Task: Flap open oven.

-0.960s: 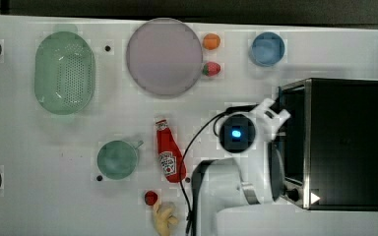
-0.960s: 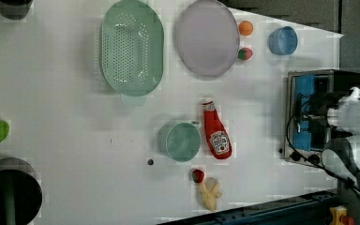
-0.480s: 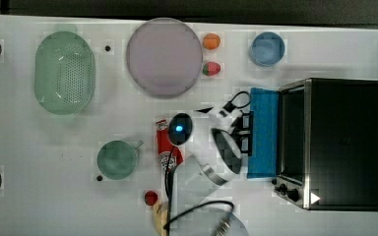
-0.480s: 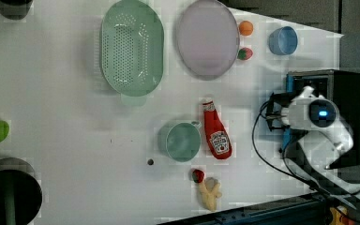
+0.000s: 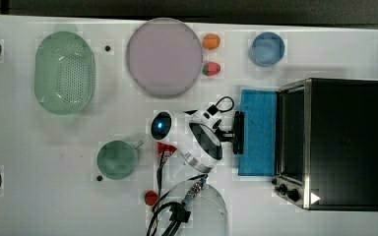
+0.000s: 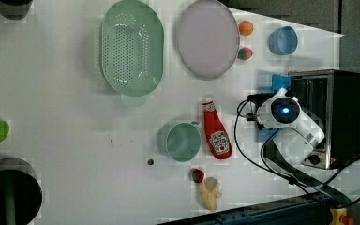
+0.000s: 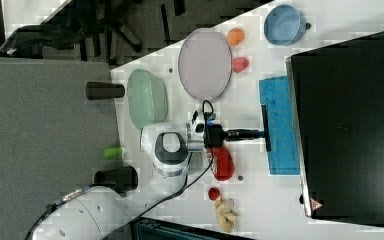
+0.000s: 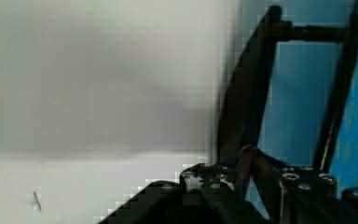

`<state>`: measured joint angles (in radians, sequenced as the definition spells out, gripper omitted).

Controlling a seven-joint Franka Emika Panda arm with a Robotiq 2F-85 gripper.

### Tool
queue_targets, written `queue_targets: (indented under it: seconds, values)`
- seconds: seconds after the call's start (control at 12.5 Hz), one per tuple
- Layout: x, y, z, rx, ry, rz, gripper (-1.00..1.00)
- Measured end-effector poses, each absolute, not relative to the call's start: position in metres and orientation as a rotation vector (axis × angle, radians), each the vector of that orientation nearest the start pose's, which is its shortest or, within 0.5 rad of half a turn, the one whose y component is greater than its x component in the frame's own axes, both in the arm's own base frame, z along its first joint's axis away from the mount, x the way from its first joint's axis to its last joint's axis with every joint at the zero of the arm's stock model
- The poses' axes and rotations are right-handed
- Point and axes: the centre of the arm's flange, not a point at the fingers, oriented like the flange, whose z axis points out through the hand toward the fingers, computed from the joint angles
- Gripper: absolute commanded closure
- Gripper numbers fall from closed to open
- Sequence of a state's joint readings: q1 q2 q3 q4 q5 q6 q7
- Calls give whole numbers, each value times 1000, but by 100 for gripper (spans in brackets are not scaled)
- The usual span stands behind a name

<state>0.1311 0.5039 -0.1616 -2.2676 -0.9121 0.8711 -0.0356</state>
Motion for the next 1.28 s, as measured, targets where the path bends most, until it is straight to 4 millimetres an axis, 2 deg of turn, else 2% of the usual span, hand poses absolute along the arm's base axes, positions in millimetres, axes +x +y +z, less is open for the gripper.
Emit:
queue_targets:
  seconds: [0.16, 0.24, 0.4, 0.56, 0.64, 0.8, 1.04, 1.2, 1.28]
  values:
    - [500, -26, 132, 2580, -104, -120, 65]
    - [505, -27, 147, 2617, -237, -105, 65]
    - [517, -29, 197, 2688, -599, -67, 65]
    - [538, -30, 273, 2764, -908, 25, 65]
    - [547, -29, 319, 2798, -1024, 84, 65]
    - [550, -30, 414, 2852, -1192, 166, 65]
    - [527, -42, 534, 2858, -1320, 112, 65]
    - [510, -47, 590, 2851, -1338, 93, 65]
    - [501, -48, 607, 2837, -1357, 71, 65]
